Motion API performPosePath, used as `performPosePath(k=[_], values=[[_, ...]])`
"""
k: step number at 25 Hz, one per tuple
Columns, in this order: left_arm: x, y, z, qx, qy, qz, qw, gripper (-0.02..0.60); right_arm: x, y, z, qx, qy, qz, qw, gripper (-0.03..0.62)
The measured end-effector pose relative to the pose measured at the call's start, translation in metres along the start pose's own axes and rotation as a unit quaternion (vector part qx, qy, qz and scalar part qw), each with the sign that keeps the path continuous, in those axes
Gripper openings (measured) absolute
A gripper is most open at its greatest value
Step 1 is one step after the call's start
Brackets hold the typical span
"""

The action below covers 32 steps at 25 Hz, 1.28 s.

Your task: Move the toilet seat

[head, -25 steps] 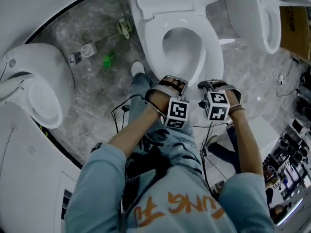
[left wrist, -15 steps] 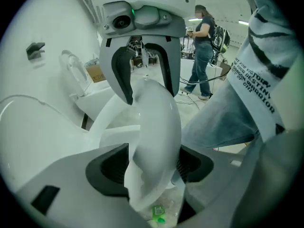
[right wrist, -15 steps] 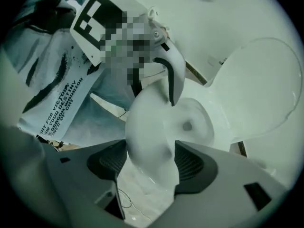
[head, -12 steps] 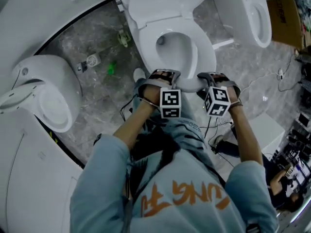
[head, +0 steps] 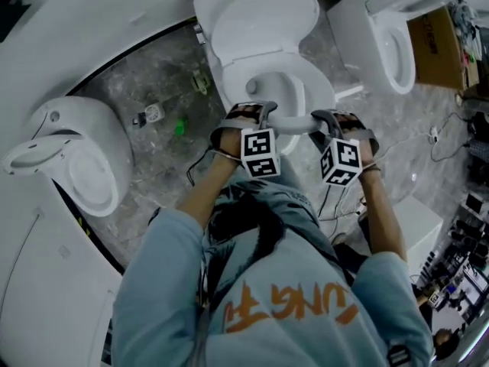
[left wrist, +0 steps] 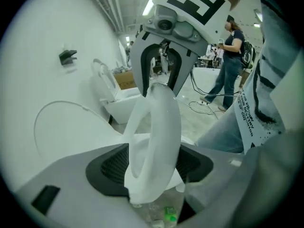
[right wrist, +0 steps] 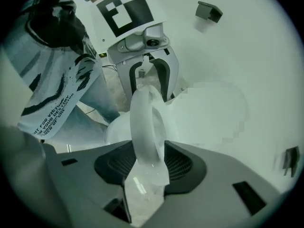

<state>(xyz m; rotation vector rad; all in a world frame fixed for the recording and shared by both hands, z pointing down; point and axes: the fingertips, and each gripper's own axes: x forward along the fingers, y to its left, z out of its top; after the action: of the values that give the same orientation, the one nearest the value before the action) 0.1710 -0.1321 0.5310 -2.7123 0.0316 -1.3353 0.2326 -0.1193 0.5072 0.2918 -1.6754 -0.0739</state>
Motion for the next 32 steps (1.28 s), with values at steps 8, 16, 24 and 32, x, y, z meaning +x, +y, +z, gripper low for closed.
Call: performPosePath(k=[8,16,24,32], values=[[-0.033,0.073,0.007,-0.01,-0.001,0.079,0.9968,0.282,-0.027,-0.075,0.019,0.049,-0.018,-0.088,0.995,0.137],[-0.049,0.152,0.002,-0.073,-0.023,0.148,0.9861,0.272,-0.031,-0.158,0.036,0.138,-0.045,-0.181,0.973,0.135],[-0.05,0.215,-0.013,-0.116,-0.036,0.187,0.9747,0.255,-0.016,-0.229,0.056,0.134,-0.036,-0.229,0.963,0.135],[-0.054,0.263,-0.018,-0.064,-0.012,0.212,0.9751,0.268,0.004,-0.278,0.069,0.133,-0.03,-0.221,0.966,0.14]])
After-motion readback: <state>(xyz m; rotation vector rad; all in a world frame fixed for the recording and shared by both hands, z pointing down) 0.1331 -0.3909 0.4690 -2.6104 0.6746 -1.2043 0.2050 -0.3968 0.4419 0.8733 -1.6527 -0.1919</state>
